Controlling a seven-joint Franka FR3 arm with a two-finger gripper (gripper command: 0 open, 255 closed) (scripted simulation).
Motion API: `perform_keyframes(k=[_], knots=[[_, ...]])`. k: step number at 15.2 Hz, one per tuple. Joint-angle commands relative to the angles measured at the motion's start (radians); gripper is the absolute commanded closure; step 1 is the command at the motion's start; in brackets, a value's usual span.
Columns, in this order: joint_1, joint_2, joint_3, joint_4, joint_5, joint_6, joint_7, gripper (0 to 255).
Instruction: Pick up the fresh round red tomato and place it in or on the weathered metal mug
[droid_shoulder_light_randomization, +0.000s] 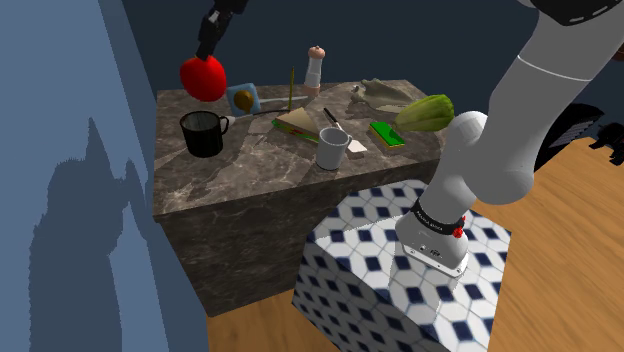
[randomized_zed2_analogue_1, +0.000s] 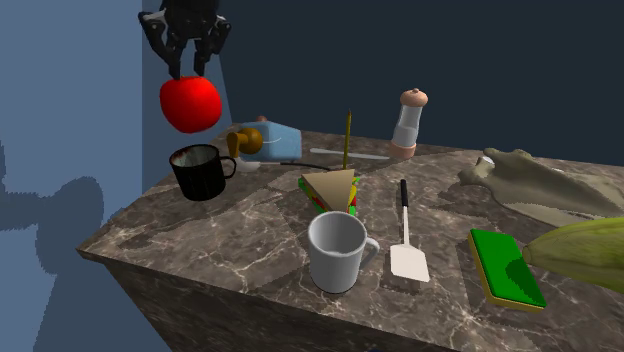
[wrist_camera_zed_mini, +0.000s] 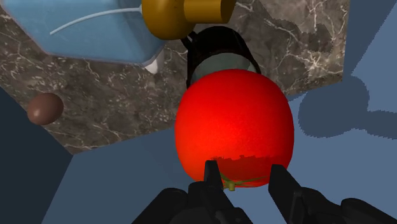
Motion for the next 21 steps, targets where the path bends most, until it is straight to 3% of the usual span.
perform_keyframes(k=[1,12,20,21], knots=[[0.000,0.005,0.000,-0.021,0.008,0.026,-0.010,255],[0.002,0.045,0.005,-0.121,0.064,0.158,-0.070,255],[0.002,0.045,0.006,-0.122,0.065,0.160,-0.071,255],[0.002,0.047,0.005,-0.119,0.065,0.158,-0.072,0]])
